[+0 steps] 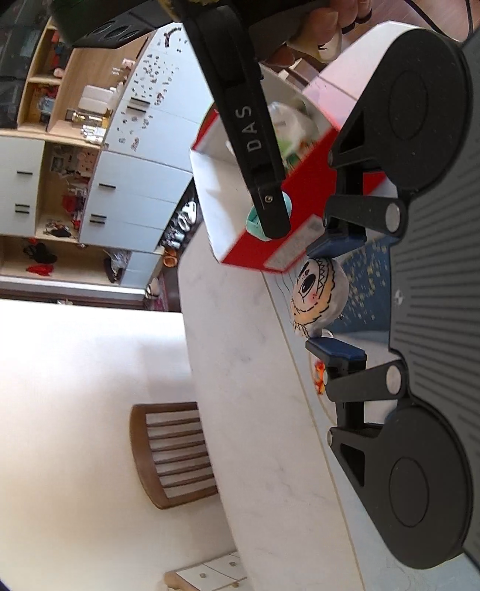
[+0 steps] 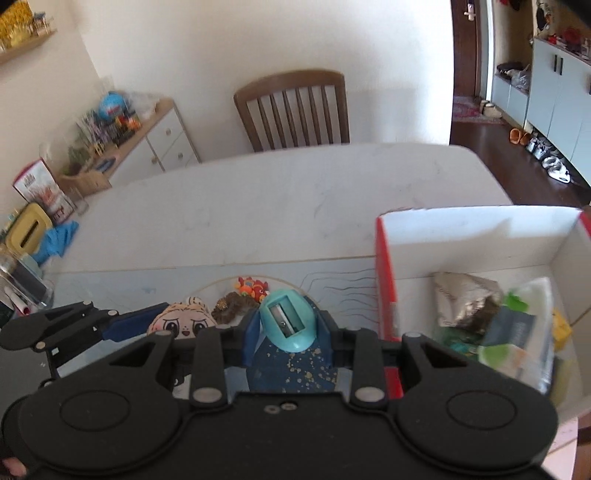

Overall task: Organize objects
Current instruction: 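Carry the plush keychain and teal clip into the shoebox with both tools, then open left tool releasing the plush keychain while right tool releases the teal clip, then withdraw both tools from the shoebox back over the mat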

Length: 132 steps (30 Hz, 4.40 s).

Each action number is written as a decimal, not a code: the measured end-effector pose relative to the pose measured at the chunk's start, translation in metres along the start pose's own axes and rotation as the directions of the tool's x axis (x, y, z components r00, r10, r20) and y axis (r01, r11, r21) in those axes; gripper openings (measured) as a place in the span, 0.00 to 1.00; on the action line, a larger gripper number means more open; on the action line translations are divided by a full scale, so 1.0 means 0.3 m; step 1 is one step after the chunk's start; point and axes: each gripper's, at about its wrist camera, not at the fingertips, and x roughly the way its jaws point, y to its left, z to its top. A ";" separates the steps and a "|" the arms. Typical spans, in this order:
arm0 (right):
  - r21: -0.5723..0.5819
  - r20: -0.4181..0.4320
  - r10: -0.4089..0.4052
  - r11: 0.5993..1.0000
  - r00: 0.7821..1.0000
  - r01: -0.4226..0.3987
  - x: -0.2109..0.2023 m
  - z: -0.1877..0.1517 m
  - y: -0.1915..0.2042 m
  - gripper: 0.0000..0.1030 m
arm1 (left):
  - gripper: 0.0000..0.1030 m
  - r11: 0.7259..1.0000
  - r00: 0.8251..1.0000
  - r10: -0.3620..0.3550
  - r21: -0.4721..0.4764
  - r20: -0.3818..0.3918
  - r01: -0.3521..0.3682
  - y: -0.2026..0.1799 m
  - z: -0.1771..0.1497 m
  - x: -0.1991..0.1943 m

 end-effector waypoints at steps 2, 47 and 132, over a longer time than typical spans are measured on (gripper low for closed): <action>0.006 0.019 0.000 1.000 1.000 -0.001 -0.043 -0.013 -0.021 0.31 | 0.45 1.000 1.000 -0.008 0.011 0.008 0.008 -0.030 0.018 -0.019; -0.042 0.001 -0.125 0.991 0.992 0.125 -0.142 -0.094 -0.712 0.31 | 0.45 0.993 0.990 0.039 0.112 -0.137 -0.023 -0.555 0.216 0.424; -0.034 0.142 0.049 0.998 0.989 -0.045 -0.224 -0.084 -0.350 0.97 | 1.00 0.998 0.998 0.007 -0.058 -0.068 -0.011 -0.222 0.181 0.087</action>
